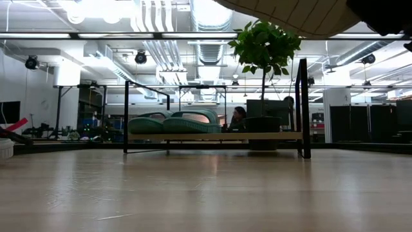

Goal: Pick and place slides into the shelf
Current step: Put the top gray slipper on the shelf

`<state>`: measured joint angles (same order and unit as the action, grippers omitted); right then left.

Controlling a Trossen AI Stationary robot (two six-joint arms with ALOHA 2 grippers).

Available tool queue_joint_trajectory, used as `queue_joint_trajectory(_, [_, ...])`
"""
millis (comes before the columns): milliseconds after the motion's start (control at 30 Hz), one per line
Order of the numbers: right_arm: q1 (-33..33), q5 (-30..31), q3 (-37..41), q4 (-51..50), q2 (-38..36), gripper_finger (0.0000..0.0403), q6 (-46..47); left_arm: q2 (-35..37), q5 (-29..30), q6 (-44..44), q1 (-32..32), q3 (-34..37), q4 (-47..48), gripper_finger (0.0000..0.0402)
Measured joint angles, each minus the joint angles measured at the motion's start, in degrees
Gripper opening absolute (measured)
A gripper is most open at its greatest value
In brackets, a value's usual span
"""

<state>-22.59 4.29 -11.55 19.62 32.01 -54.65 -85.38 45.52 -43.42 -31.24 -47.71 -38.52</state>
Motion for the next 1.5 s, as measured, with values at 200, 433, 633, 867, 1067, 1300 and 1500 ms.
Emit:
queue_joint_trajectory(200, [0.0,0.04,0.0,-0.13,0.0,0.0021,0.18,-0.03,-7.71,4.65,0.84,-0.06,0.1,0.0279])
queue_joint_trajectory(433, [0.0,0.24,0.0,-0.08,0.02,0.0021,0.2,-2.8,-8.94,5.66,2.08,-0.41,-0.39,0.0279])
queue_joint_trajectory(633, [0.0,0.24,0.0,0.02,0.02,0.0021,0.22,-6.25,-8.65,5.37,2.79,-3.09,-3.18,0.0279])
queue_joint_trajectory(867, [0.0,0.24,0.0,-0.07,0.02,0.0021,0.63,-7.22,-8.53,5.12,3.46,-4.94,-3.54,0.0277])
queue_joint_trajectory(1067, [0.0,0.24,0.0,-0.07,0.04,0.0021,0.63,-7.65,-8.46,5.32,4.28,-4.74,-3.05,0.0225])
queue_joint_trajectory(1300, [0.0,0.31,-0.02,0.09,0.04,0.0021,0.68,-7.67,-8.99,4.94,4.28,-5.18,-2.58,0.0066])
queue_joint_trajectory(1500, [0.0,0.38,-0.04,0.37,0.02,0.0035,0.79,-7.67,-8.44,4.35,4.28,-5.31,-2.73,0.0031])
